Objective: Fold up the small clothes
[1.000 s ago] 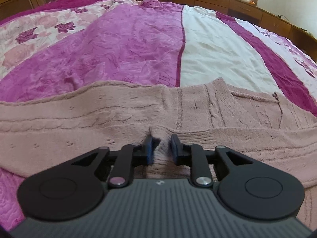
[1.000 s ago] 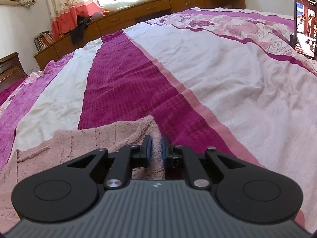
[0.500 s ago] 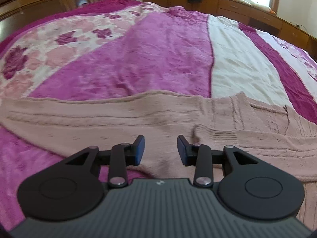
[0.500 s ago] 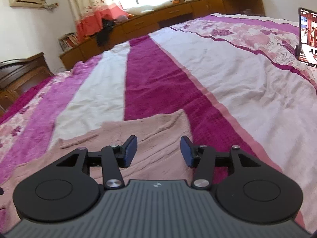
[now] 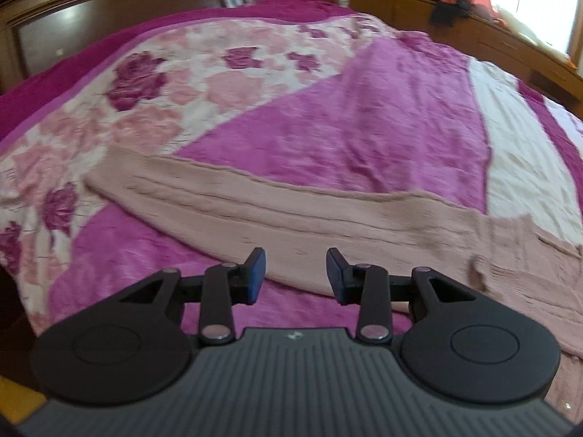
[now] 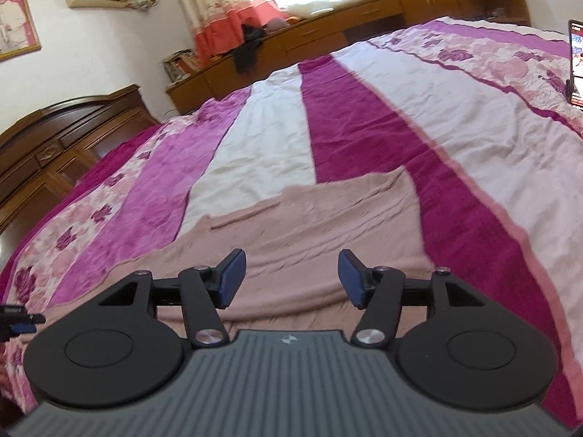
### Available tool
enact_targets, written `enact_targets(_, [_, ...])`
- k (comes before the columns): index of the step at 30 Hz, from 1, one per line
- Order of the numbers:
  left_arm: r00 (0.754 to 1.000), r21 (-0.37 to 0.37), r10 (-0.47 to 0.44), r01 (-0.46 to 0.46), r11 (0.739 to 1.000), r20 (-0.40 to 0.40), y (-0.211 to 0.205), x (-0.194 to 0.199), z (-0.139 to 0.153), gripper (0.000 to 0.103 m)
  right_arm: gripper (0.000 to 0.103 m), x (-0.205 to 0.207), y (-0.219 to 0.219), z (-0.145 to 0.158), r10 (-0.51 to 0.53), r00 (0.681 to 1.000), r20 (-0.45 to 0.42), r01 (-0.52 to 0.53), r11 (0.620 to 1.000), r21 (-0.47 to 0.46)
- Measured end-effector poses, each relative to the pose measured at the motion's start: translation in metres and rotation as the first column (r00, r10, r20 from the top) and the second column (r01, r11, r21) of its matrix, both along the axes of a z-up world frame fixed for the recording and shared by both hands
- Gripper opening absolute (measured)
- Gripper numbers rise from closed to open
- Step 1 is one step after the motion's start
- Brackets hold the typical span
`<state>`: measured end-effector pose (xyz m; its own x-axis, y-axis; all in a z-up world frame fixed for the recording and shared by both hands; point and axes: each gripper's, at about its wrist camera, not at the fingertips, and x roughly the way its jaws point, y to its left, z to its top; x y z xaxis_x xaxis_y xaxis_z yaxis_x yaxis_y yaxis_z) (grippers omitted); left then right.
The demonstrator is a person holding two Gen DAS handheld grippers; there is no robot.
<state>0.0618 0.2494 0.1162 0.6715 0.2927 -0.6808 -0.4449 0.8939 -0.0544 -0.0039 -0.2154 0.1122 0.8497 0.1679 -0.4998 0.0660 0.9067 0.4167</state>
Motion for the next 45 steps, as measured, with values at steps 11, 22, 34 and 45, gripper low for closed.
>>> enact_targets(11, [0.986,-0.188,0.168,-0.164,0.968,0.006,0.062,0.005,-0.036,0.039,0.067,-0.024,0.020,-0.019,-0.005,0.997,-0.082,0.006,1.000,0.014])
enact_targets(22, [0.951,-0.341,0.301,-0.258,0.904,0.077,0.088,0.015,-0.064,0.053,0.067,-0.022,0.031,-0.035,-0.006,0.990,-0.138,0.005,1.000,-0.013])
enact_targets(34, [0.927,-0.353,0.353,-0.290,0.889,0.127,0.107,0.035,-0.072,0.053,0.067,-0.013,0.037,-0.047,-0.004,0.983,-0.183,-0.001,1.000,-0.029])
enact_targets(45, [0.946,-0.296,0.292,-0.242,0.924,0.139,0.105,0.038,-0.073,0.042,0.067,-0.008,0.035,-0.054,-0.011,0.977,-0.211,0.006,1.000,-0.024])
